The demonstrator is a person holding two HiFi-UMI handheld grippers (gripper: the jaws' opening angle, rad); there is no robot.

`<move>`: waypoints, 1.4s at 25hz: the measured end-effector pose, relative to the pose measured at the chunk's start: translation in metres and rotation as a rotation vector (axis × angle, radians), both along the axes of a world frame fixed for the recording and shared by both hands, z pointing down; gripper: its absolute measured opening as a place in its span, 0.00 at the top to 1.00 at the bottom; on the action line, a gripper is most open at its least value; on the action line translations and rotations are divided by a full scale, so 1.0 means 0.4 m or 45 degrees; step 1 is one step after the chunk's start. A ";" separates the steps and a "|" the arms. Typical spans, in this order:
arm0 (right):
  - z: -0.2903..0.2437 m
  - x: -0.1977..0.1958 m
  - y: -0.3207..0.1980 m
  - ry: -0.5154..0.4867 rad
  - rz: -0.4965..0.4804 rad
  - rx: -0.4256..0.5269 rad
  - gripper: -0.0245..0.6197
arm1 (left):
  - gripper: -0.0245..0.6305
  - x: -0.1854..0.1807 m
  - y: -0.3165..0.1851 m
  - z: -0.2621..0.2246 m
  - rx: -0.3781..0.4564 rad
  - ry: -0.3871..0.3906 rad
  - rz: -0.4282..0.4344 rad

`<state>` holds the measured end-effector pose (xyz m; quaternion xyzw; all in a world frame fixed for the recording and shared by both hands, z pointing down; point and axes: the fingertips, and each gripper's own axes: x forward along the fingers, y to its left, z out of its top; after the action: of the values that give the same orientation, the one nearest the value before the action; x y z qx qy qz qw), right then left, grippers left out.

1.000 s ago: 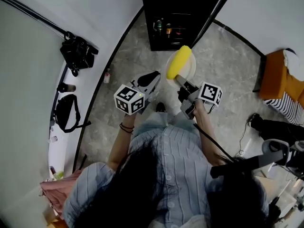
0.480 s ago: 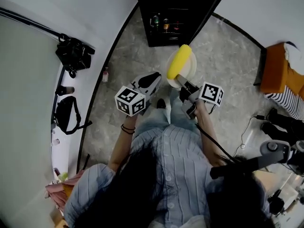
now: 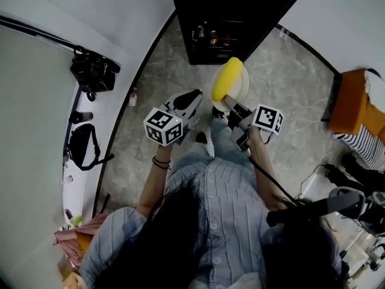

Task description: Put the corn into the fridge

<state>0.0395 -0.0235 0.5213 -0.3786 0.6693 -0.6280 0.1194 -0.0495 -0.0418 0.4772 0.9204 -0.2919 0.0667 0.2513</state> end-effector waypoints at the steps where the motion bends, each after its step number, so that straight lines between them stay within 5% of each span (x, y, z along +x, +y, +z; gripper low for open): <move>1: -0.001 0.004 -0.021 -0.014 -0.007 -0.010 0.89 | 0.90 0.007 -0.020 0.000 -0.003 0.002 -0.009; 12: 0.042 0.082 -0.259 -0.005 -0.092 -0.046 0.89 | 0.90 0.079 -0.220 0.035 -0.016 -0.029 -0.085; 28: 0.131 0.150 -0.482 0.076 -0.182 -0.055 0.89 | 0.90 0.166 -0.330 0.074 -0.050 -0.096 -0.086; 35: 0.159 0.127 -0.553 -0.076 -0.139 -0.093 0.89 | 0.90 0.195 -0.369 0.074 -0.058 -0.090 -0.056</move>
<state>0.0902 -0.2447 0.5848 -0.3269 0.6617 -0.6686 0.0909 0.0283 -0.1892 0.5068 0.9050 -0.3191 0.1001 0.2631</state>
